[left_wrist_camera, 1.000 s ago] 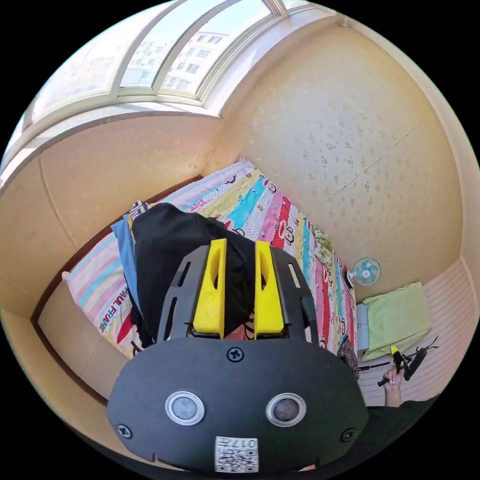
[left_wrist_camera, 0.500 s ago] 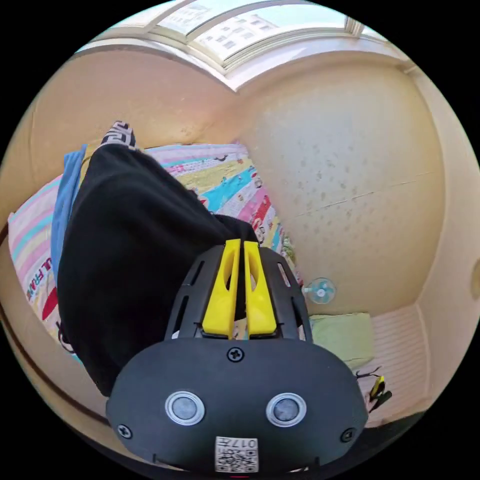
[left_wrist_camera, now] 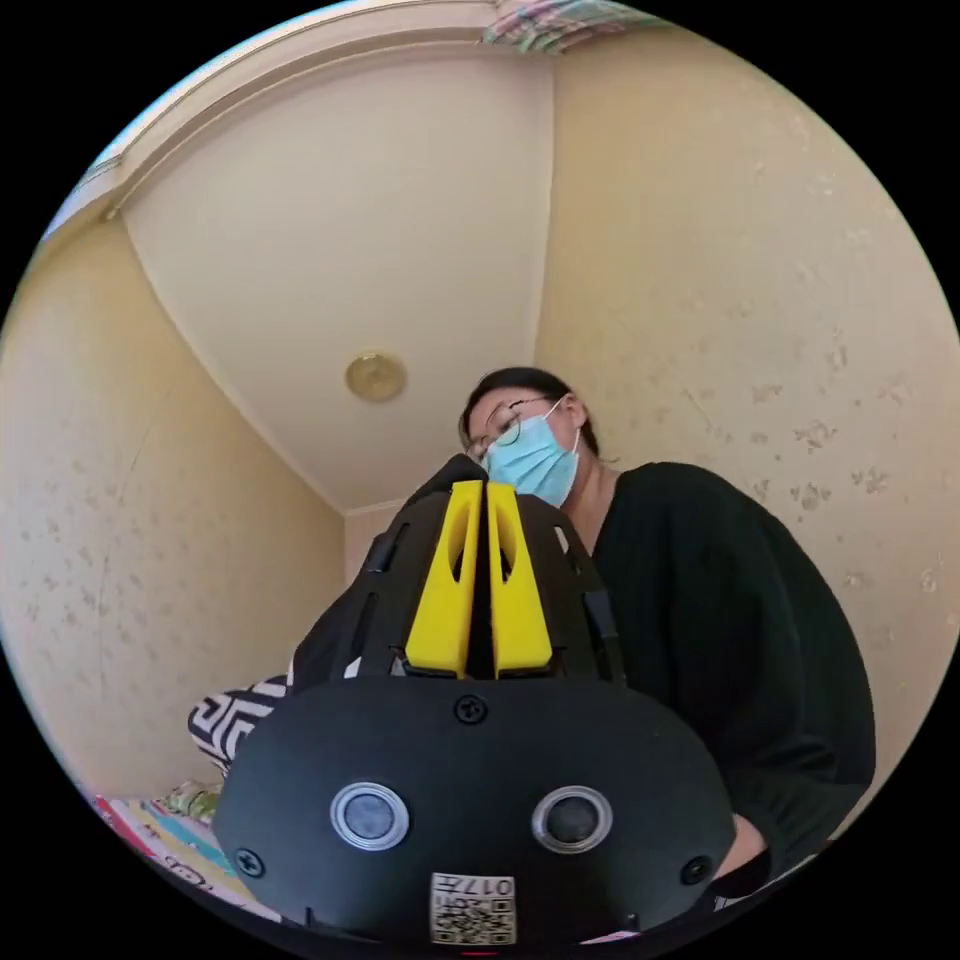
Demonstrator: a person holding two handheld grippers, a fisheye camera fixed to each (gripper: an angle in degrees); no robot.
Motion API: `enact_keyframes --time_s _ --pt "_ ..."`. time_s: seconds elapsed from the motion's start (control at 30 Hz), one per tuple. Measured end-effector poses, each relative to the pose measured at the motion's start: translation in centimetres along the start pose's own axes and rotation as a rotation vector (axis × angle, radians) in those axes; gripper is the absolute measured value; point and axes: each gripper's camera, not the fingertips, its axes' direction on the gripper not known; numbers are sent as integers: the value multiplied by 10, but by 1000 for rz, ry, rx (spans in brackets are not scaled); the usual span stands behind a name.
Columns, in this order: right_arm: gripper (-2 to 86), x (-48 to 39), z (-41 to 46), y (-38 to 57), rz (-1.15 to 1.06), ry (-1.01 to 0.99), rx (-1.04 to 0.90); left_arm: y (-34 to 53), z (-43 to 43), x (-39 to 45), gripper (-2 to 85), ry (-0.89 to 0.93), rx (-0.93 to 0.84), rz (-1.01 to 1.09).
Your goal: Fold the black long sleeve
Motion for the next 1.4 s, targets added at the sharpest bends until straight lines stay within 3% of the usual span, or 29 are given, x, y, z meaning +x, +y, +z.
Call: enact_keyframes --time_s 0.3,0.5,0.6,0.67,0.73,0.83,0.93,1.1,1.17,1.3,1.4 --pt "132 -36 69 44 3 -225 -95 110 163 -46 -3 538 243 -249" --pt "165 -40 111 107 75 -237 -135 176 231 -61 -3 666 375 -410" --pt "148 -45 103 104 81 -304 64 198 248 -66 -3 636 354 -457" --pt "56 -55 92 87 4 -466 167 209 249 -68 -3 605 336 -469" --pt "31 -55 82 71 -10 -503 172 215 243 -69 -3 571 310 -465" --pt "18 -46 49 54 9 -357 277 221 219 -67 -3 475 286 -444" --pt "13 -32 11 31 40 -336 453 230 188 -66 -4 315 237 -462" --pt "12 -50 -25 -46 -30 -196 600 262 131 -60 2 -340 -220 -567" --pt "12 -59 -28 -85 -55 -206 642 288 118 -59 13 -515 -362 -601" --pt "11 -85 -12 -139 -160 -116 599 364 106 -63 115 -928 -707 -668" --pt "11 -119 15 -181 -234 76 523 413 131 -72 128 -862 -816 -630"
